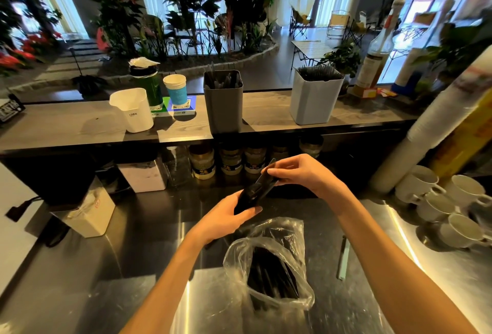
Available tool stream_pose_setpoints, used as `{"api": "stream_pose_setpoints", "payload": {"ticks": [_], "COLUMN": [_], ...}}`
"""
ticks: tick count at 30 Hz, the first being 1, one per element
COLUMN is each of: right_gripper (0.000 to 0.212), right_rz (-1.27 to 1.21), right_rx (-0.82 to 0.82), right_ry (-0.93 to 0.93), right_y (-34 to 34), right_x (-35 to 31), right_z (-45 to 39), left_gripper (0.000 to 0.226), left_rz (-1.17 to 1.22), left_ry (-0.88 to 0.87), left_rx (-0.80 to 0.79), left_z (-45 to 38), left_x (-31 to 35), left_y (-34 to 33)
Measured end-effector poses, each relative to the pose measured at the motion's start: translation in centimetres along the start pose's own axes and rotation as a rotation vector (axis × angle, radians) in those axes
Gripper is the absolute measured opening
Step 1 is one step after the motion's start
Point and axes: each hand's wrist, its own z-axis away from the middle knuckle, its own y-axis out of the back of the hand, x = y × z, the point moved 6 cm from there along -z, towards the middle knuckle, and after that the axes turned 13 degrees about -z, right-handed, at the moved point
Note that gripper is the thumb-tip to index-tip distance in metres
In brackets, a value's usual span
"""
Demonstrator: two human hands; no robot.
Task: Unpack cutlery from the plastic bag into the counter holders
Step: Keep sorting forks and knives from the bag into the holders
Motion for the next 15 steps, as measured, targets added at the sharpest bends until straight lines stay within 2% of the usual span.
{"api": "stream_pose_setpoints", "payload": {"ticks": [5,10,12,15], "right_gripper": [0.016,0.035,0.033,0.027], "right_rz": [-0.016,-0.106,-0.090,-0.136], "right_rx": [0.035,-0.024,-0.062,-0.017], "right_ry": [0.024,-0.010,-0.007,0.033], "right_y": [0.1,-1.3,-2.2,-2.7], "right_x": [-0.6,-0.7,-0.6,-0.5], "right_z": [-0.1,0.4,0.5,0.6], "left_gripper": [0.024,0.038,0.039,0.040], "left_rz": [0.236,0.398,0.435,0.500], "left_ry": [-0.008,-0.029,-0.023,0.003], "left_rx": [-0.080,-0.116,-0.111,-0.096], "left_z": [0.7,0.8,0.8,0.9], "left_x": [-0.2,-0.1,-0.3,-0.2], "left_y": [-0.2,-0.4,-0.3,-0.2]}}
